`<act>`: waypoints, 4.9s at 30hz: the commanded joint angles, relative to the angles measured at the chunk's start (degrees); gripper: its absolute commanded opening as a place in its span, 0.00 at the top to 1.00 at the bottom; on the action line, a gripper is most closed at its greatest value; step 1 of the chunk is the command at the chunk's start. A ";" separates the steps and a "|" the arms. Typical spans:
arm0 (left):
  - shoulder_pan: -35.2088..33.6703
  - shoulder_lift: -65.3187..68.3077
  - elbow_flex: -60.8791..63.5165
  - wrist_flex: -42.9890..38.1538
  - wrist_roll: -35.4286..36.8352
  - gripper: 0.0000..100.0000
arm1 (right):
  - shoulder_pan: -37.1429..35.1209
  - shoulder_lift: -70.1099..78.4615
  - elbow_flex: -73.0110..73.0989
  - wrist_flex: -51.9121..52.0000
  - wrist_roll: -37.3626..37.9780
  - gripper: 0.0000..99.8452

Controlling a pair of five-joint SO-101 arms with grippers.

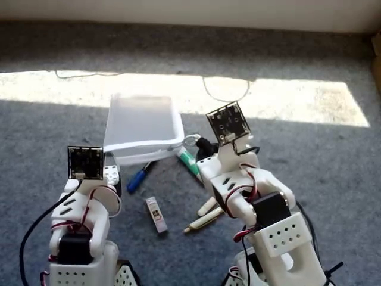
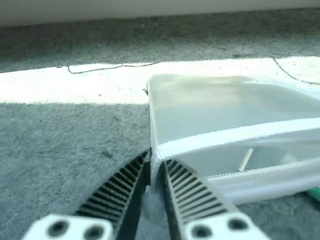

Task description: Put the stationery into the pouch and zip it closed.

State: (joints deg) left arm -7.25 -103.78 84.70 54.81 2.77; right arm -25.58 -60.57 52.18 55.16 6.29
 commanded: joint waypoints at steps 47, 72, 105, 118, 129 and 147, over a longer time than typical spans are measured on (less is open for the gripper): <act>5.76 46.90 -54.37 19.60 6.59 0.99 | 3.74 -1.27 -1.10 1.10 -0.70 0.79; 1.27 48.48 -53.32 20.31 9.49 0.99 | 12.62 24.31 -18.86 11.03 -13.10 0.79; 1.27 48.31 -52.18 20.04 9.49 0.99 | 17.10 64.22 -36.97 13.32 -45.19 0.79; 1.27 48.31 -52.18 20.31 9.49 0.99 | 18.33 69.32 -37.05 8.57 -45.19 0.80; 1.27 48.31 -52.18 20.40 9.49 0.99 | 20.35 69.76 -37.05 6.29 -44.92 0.90; 1.27 48.31 -52.18 20.40 9.41 0.99 | 21.41 77.14 -45.23 11.82 -42.73 0.91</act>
State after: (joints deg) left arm -5.14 -55.25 33.27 75.21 11.74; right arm -5.19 17.23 12.00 64.84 -37.23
